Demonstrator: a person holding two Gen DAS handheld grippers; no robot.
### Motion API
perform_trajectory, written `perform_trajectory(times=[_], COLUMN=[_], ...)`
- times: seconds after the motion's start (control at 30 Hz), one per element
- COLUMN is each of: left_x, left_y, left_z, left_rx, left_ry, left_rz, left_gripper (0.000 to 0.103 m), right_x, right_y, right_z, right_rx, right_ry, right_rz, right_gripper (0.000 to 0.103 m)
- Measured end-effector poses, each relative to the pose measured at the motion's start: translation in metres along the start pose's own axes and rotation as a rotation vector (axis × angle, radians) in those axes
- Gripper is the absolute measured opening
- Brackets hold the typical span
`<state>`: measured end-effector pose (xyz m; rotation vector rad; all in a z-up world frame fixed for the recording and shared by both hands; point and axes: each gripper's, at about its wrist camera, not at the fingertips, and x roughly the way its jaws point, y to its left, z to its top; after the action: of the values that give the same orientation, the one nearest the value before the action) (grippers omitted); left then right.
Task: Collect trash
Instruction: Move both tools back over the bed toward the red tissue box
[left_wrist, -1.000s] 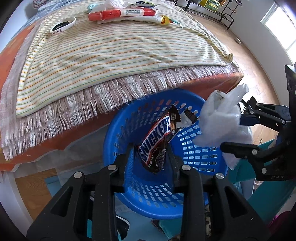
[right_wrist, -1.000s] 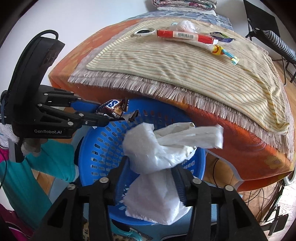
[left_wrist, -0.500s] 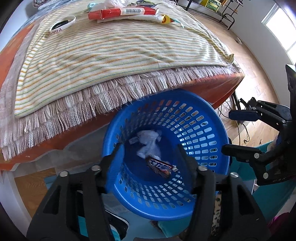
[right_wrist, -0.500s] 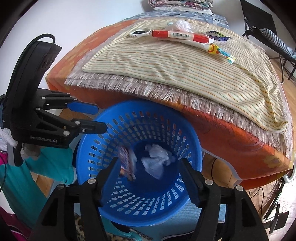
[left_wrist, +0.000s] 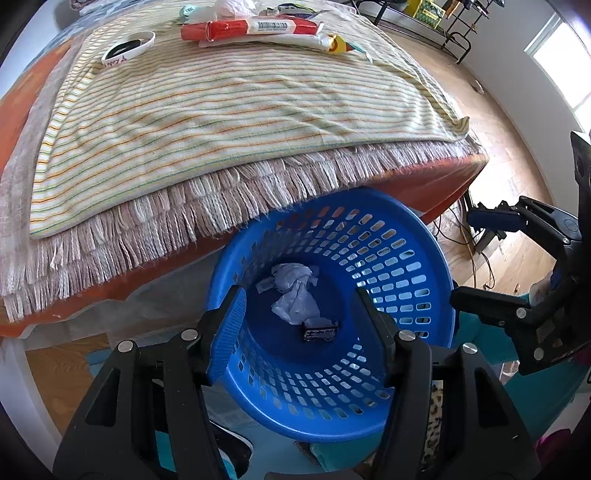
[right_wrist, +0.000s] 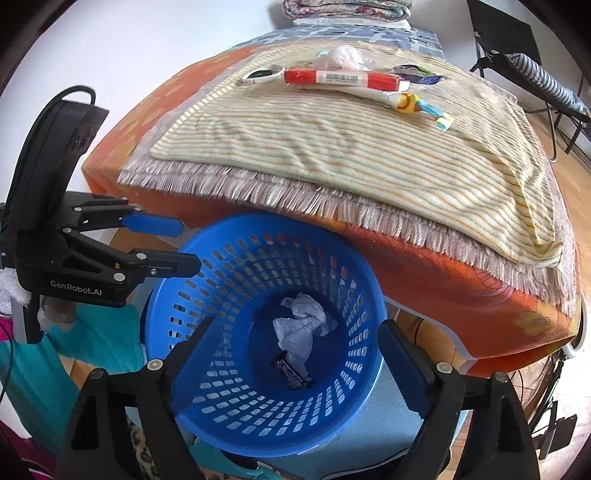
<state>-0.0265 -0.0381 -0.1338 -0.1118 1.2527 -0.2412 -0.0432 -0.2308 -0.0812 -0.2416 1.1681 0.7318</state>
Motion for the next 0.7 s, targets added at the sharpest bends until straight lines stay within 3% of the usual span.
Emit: perform_trajectory(times=[0.17,0.27,0.43,0.7], left_x=[-0.004,-0.008,-0.017,-0.032], left_y=[0.003,0.006,0.015,0.035], left_z=[0.007,0.015,0.03,0.058], left_rx=[-0.005,-0.009,-0.025,-0.084], left_ry=[-0.007,-0.024,-0.045,-0.093], left_rz=[0.0,0.001,-0.003,-0.022], left_gripper=[0.061,0.07,0.07,0.07], right_x=[-0.003,-0.005,-0.007,-0.022], right_y=[-0.009,-0.015,-0.027,-0.049], right_z=[0.007,0.013,0.027,0.053], right_rx=[0.032,0.054,0.101,0.152], right_ry=[-0.002,-0.004,-0.007,-0.087], right_rz=[-0.007,0.003,0.023,0.02], right_gripper=[0.091,0.091,0.091,0.091])
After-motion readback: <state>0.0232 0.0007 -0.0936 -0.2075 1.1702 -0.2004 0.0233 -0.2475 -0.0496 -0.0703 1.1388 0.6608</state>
